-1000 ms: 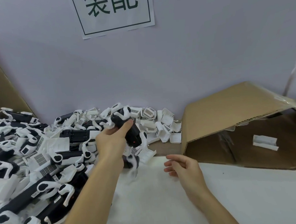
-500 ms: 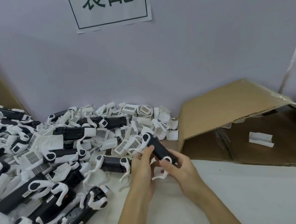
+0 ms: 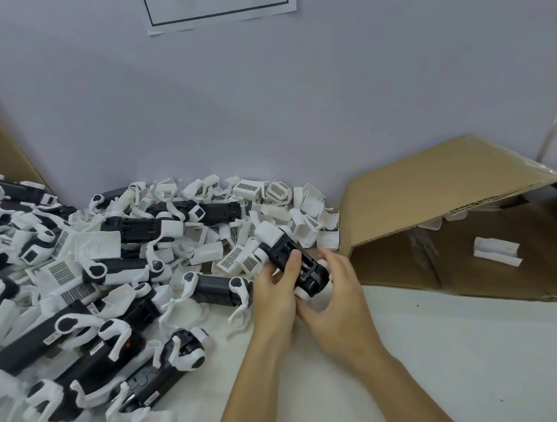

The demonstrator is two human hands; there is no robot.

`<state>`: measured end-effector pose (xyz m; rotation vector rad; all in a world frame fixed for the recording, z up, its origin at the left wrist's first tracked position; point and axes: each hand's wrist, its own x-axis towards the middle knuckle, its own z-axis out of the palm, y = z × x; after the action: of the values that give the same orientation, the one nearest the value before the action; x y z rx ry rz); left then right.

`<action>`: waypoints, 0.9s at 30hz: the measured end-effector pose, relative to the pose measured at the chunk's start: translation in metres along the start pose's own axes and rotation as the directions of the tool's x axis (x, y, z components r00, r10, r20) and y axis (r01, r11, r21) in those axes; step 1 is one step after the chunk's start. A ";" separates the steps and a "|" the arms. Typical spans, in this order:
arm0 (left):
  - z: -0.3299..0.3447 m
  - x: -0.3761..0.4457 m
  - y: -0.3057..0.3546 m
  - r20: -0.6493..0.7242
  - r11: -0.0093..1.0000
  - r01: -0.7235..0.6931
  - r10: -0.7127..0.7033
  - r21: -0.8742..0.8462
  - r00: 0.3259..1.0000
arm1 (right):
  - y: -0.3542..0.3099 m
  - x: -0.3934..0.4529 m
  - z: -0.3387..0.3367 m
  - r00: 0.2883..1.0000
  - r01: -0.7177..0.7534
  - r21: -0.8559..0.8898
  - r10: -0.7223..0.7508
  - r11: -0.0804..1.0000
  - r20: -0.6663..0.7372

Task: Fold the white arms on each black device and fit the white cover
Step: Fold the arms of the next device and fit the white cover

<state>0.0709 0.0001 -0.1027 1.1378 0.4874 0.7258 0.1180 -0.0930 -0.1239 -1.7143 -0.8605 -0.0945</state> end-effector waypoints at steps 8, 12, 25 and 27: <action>0.002 -0.002 0.000 0.095 0.991 -0.113 0.106 0.074 0.990 | -0.003 0.002 -0.003 0.996 -0.086 -0.008 0.086 0.996 0.037; 0.004 -0.003 0.000 0.127 0.993 -0.111 0.105 0.038 0.986 | -0.006 0.002 -0.007 0.998 -0.039 0.009 0.039 0.999 -0.047; 0.002 -0.004 0.000 0.141 0.977 -0.175 0.158 0.122 0.977 | -0.002 0.004 -0.007 0.996 -0.066 0.127 0.058 0.990 0.060; 0.001 -0.003 0.001 0.144 0.963 -0.213 0.191 0.163 0.971 | -0.005 0.004 -0.007 0.999 -0.026 0.144 0.019 0.989 0.048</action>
<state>0.0693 -0.0023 -0.1013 1.4069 0.3351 0.7924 0.1203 -0.0970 -0.1160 -1.5953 -0.8615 0.0230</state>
